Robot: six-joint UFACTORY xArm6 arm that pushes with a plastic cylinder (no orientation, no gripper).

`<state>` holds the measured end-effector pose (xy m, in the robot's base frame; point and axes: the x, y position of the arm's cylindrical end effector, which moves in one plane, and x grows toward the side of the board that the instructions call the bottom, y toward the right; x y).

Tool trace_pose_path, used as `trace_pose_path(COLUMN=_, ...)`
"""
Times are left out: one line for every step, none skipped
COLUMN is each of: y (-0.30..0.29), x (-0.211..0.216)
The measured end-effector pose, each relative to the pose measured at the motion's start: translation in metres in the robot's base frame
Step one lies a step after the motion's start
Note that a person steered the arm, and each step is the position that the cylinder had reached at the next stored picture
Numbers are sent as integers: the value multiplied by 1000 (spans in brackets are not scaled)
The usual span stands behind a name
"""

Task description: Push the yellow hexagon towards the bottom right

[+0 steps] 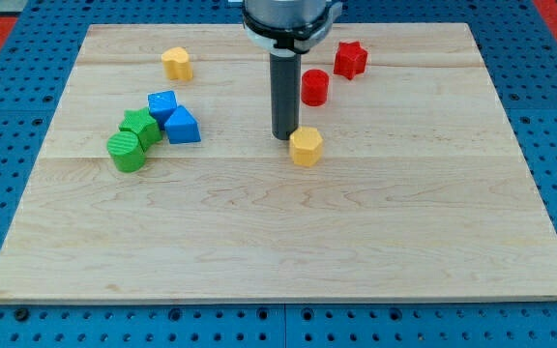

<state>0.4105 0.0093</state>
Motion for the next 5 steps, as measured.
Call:
trace_pose_path(y=13, x=16)
trace_pose_path(y=27, x=35)
trace_pose_path(y=49, x=46)
trace_pose_path(y=60, x=61)
trace_pose_path(y=74, x=72)
